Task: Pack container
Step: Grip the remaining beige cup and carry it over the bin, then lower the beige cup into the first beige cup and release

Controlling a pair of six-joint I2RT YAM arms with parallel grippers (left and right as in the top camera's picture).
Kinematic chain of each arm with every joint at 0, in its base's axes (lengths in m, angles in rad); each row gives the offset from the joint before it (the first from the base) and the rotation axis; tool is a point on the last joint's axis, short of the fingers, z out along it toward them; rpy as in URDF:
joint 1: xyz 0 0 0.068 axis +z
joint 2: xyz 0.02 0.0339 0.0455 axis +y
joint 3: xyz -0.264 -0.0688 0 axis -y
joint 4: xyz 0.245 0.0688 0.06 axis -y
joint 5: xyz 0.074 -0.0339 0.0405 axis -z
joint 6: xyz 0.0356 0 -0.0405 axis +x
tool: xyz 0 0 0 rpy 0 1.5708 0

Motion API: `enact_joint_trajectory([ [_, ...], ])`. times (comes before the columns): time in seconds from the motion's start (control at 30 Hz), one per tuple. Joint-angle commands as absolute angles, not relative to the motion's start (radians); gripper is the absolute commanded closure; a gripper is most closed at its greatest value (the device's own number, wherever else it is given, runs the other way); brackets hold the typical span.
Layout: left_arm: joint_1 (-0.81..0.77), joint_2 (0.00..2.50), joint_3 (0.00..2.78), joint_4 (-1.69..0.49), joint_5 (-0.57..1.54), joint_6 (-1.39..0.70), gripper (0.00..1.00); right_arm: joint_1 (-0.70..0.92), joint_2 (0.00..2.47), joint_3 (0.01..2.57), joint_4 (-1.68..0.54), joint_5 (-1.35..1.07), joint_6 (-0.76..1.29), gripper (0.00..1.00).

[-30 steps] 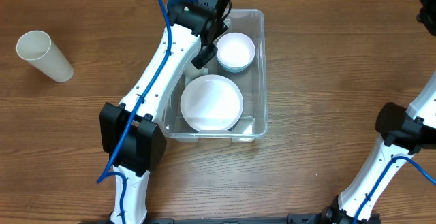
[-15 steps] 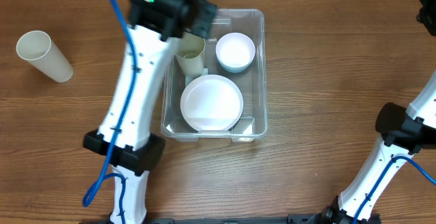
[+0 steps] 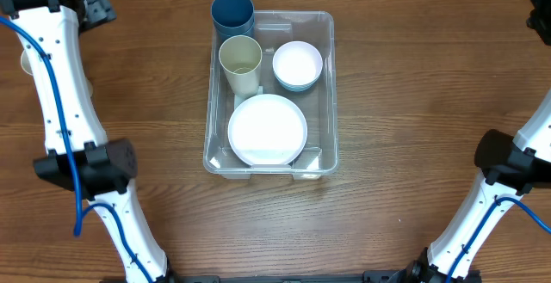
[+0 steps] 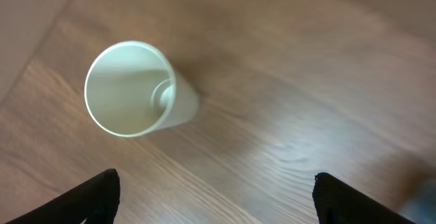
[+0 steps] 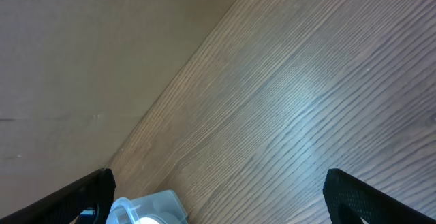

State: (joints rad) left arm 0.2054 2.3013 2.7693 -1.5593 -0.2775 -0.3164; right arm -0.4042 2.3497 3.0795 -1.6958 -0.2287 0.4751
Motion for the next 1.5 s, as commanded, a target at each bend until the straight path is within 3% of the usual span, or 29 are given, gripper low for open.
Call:
enact_joint_trajectory([
  [0.0,0.290,2.408,2.782,-1.563,-0.237,-0.337,0.08,-0.403,2.334,3.082,-1.693,-0.226,0.479,0.00],
  [0.13,0.364,2.494,2.782,-1.549,-0.163,-0.310,0.09,-0.403,2.334,3.082,-1.693,-0.226,0.479,0.00],
  [0.2,0.378,2.513,2.782,-1.547,-0.137,-0.310,0.16,-0.403,2.334,3.082,-1.693,-0.226,0.479,0.00],
  [0.23,0.381,2.526,2.782,-1.546,-0.129,-0.310,0.24,-0.403,2.334,3.082,-1.693,-0.226,0.479,0.00],
  [0.3,0.382,2.559,2.782,-1.543,-0.108,-0.310,0.64,-0.403,2.334,3.082,-1.693,-0.226,0.479,0.00],
  [0.33,0.382,2.579,2.782,-1.544,-0.092,-0.310,0.74,-0.403,2.334,3.082,-1.693,-0.226,0.479,0.00],
  [0.37,0.381,2.597,2.782,-1.546,-0.091,-0.310,0.96,-0.403,2.334,3.082,-1.693,-0.226,0.479,0.00],
  [0.47,0.380,2.600,2.782,-1.553,-0.057,-0.309,0.96,-0.403,2.334,3.082,-1.693,-0.226,0.479,0.00],
  [0.7,0.378,2.454,2.895,-1.577,0.403,-0.239,0.96,-0.403,2.334,3.082,-1.693,-0.226,0.479,0.00],
  [0.83,0.344,2.256,2.932,-1.585,0.471,-0.227,0.96,-0.403,2.334,3.082,-1.693,-0.226,0.479,0.00],
  [0.93,0.236,2.099,2.932,-1.593,0.499,-0.121,0.96,-0.403,2.334,3.082,-1.693,-0.226,0.479,0.00],
  [1.1,-0.178,2.013,2.931,-1.605,0.373,0.168,0.96,-0.403,2.334,3.082,-1.693,-0.226,0.479,0.00],
  [1.2,-0.352,2.069,2.927,-1.628,0.210,0.202,0.96,-0.403,2.334,3.082,-1.693,-0.226,0.479,0.00],
  [1.47,-0.419,2.146,2.899,-1.689,0.001,0.103,0.96,-0.403,2.334,3.082,-1.693,-0.226,0.479,0.00],
])
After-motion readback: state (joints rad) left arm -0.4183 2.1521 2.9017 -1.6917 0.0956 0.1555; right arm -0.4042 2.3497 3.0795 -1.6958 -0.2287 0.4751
